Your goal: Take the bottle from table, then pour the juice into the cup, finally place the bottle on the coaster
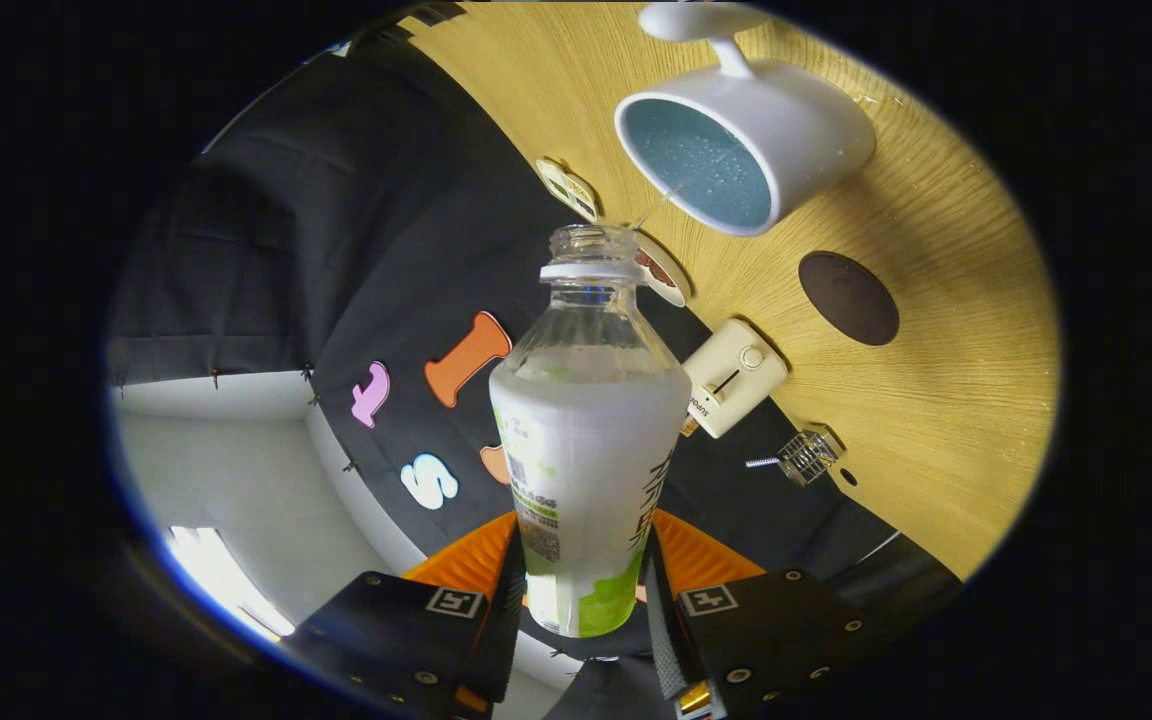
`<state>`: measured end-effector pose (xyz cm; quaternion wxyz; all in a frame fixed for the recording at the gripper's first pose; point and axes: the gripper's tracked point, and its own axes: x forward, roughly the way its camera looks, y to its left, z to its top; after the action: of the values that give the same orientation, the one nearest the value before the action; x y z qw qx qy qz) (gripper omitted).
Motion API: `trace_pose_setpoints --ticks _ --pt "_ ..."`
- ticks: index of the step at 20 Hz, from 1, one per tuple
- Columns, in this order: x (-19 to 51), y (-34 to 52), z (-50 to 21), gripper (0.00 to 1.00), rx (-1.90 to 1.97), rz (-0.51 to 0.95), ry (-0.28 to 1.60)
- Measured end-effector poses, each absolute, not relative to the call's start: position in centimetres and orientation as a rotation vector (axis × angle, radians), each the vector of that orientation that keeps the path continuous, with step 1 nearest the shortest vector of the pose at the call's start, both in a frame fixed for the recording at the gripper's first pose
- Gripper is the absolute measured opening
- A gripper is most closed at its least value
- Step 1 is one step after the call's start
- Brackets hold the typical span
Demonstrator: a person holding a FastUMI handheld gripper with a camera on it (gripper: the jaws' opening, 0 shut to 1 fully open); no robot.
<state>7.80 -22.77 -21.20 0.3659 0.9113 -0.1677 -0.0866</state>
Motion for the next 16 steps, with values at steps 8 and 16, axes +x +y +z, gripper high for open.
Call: trace_pose_setpoints --ticks 8,16 --pt "7.9 -21.7 -22.6 0.57 2.256 -0.285 -0.315" --pt "8.1 -18.8 -26.5 0.57 1.836 -0.359 -0.009"
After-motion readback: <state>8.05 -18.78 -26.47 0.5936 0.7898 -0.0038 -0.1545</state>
